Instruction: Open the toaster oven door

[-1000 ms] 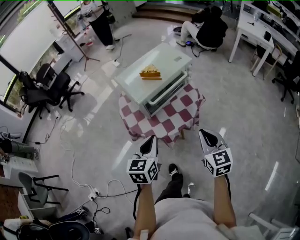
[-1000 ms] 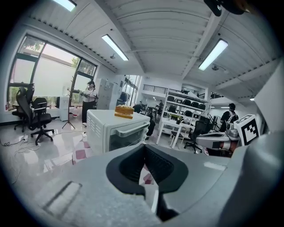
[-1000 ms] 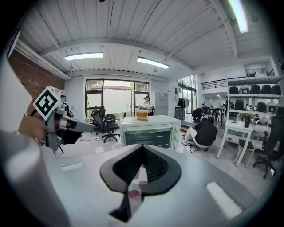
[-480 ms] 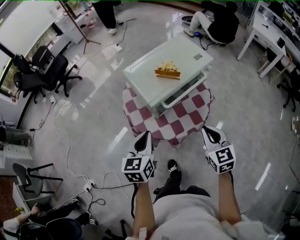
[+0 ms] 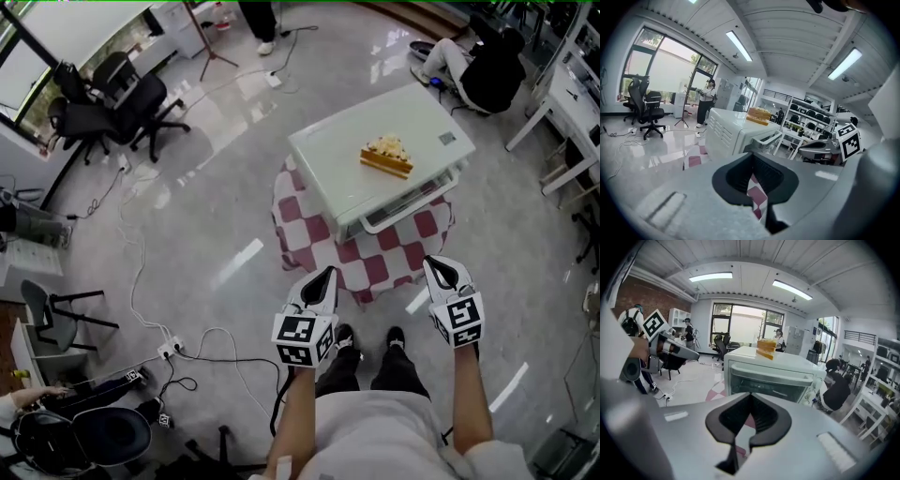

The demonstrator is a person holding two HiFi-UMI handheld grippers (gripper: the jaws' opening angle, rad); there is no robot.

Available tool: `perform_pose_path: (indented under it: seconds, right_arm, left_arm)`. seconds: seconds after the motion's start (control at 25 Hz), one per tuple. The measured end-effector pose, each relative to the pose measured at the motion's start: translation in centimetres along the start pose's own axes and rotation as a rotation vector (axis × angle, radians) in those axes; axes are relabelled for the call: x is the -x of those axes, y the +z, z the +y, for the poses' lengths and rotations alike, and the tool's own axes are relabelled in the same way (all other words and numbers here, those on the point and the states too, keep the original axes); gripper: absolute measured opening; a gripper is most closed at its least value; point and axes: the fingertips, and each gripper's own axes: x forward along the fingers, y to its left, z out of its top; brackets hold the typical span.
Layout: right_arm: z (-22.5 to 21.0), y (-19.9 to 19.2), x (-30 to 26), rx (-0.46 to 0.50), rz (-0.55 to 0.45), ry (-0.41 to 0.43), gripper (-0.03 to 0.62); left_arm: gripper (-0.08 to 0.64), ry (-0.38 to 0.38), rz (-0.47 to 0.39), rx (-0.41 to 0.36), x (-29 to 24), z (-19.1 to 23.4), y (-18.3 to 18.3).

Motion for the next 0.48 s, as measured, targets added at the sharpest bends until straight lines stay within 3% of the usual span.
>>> perform_pose_path:
  seconds: [0.24, 0.48]
  right_arm:
    - [-1.9, 0.5, -1.2, 0.086, 0.008, 0.081, 0.003]
    - [-3.2, 0.3, -1.9, 0.287, 0.05, 0.147, 0.003]
  left_arm:
    - [0.003, 0.062, -0.002, 0.021, -0.4, -0.4, 0.4]
    - [0.003, 0.117, -0.001, 0.045, -0.9, -2.3, -0.3]
